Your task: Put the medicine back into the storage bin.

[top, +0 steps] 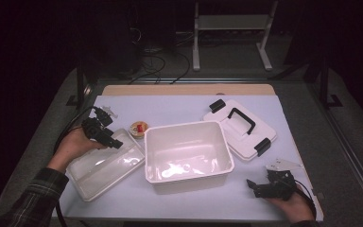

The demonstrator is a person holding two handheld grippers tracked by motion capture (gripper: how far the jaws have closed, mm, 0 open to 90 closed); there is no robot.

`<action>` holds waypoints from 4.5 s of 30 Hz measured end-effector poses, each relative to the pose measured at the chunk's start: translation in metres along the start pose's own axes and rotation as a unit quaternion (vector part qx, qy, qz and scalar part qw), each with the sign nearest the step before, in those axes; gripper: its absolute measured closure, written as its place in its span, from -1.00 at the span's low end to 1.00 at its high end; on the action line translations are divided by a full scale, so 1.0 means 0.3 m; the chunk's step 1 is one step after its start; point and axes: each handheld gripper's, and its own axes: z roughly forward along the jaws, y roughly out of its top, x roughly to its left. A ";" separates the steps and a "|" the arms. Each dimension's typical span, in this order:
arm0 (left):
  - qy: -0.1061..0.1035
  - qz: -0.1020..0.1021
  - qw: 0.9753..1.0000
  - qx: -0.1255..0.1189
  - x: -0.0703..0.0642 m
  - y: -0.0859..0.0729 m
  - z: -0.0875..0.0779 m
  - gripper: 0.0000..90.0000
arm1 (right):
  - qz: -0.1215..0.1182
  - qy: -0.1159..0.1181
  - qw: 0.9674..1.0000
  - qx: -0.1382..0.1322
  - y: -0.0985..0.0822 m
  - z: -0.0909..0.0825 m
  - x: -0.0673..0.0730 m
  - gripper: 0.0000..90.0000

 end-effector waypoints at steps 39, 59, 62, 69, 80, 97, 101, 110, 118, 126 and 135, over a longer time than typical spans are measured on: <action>0.012 -0.018 0.997 0.073 0.086 0.260 0.341 -0.80 | 0.001 0.001 1.000 0.000 0.000 0.000 -0.001 -0.81; 0.014 -0.018 0.997 0.078 0.082 0.271 0.358 -0.57 | 0.001 0.001 1.000 0.000 0.000 0.000 0.000 -0.81; 0.011 -0.020 0.996 0.081 0.084 0.272 0.356 -0.56 | 0.001 0.001 1.000 0.000 0.000 0.000 0.000 -0.81; -0.002 -0.032 0.997 0.065 0.097 0.268 0.312 -0.56 | 0.000 0.001 1.000 -0.001 0.000 0.000 -0.001 -0.81; 0.005 -0.021 0.998 0.052 0.087 0.303 0.204 -0.56 | 0.000 0.001 1.000 -0.001 0.000 0.000 -0.001 -0.81; -0.013 0.027 0.999 0.040 -0.009 0.352 -0.018 -0.56 | 0.000 0.001 1.000 -0.001 0.000 0.000 -0.001 -0.81; -0.018 0.040 0.998 0.035 -0.044 0.361 -0.067 -0.56 | -0.001 0.001 1.000 -0.001 0.000 0.000 -0.001 -0.81; -0.021 0.078 0.996 0.026 -0.131 0.375 -0.145 -0.56 | 0.001 0.001 1.000 -0.002 0.000 0.000 0.000 -0.81; -0.037 0.135 0.990 0.021 -0.249 0.386 -0.191 -0.56 | 0.001 0.001 1.000 -0.001 0.000 0.000 0.000 -0.81; -0.051 0.178 0.983 0.014 -0.347 0.390 -0.203 -0.56 | 0.000 0.001 1.000 -0.001 0.000 0.000 0.000 -0.81; -0.065 0.201 0.977 0.014 -0.410 0.376 -0.161 -0.56 | 0.001 0.001 1.000 -0.001 0.000 0.000 0.000 -0.81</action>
